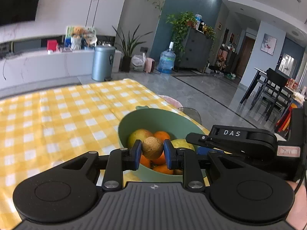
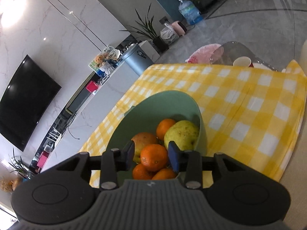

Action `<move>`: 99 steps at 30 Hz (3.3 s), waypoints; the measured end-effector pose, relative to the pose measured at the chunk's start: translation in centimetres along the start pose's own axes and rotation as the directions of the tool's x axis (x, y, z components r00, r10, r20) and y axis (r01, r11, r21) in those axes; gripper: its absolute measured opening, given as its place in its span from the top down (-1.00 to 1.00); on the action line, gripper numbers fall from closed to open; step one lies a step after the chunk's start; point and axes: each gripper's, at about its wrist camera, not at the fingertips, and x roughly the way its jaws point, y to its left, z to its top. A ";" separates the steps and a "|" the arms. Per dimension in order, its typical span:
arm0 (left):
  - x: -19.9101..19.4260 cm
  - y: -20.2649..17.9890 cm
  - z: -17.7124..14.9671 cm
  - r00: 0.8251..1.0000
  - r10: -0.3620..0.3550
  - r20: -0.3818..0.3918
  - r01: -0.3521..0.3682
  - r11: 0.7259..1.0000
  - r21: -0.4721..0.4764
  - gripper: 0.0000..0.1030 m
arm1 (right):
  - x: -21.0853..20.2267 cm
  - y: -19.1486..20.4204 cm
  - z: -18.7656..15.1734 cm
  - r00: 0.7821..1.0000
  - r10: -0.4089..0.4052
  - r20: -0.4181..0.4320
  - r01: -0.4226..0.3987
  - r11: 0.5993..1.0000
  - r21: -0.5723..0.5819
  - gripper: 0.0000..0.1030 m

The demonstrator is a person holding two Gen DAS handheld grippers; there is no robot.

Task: Organize fruits
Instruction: 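Carry both held kiwis over the green colander, then open the left tool over the colander while the right tool releases its kiwi, then withdraw the left tool while the right tool closes on another kiwi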

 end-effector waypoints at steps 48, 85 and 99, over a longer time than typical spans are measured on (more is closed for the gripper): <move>-9.0 6.1 -1.1 0.943 0.303 -0.136 -0.328 0.911 -0.250 -0.55 | -1.0 0.7 -0.1 0.996 -0.007 0.083 0.011 0.998 -0.054 -0.83; -7.5 11.4 -7.4 0.940 0.291 -0.177 -0.330 0.904 -0.270 -0.55 | 7.7 8.1 -8.0 0.906 -0.099 -0.411 -0.056 0.935 -0.349 0.69; -7.4 11.0 -7.4 0.938 0.287 -0.195 -0.332 0.906 -0.262 -0.55 | 9.9 8.6 -9.0 0.899 -0.157 -0.409 -0.009 0.927 -0.376 0.57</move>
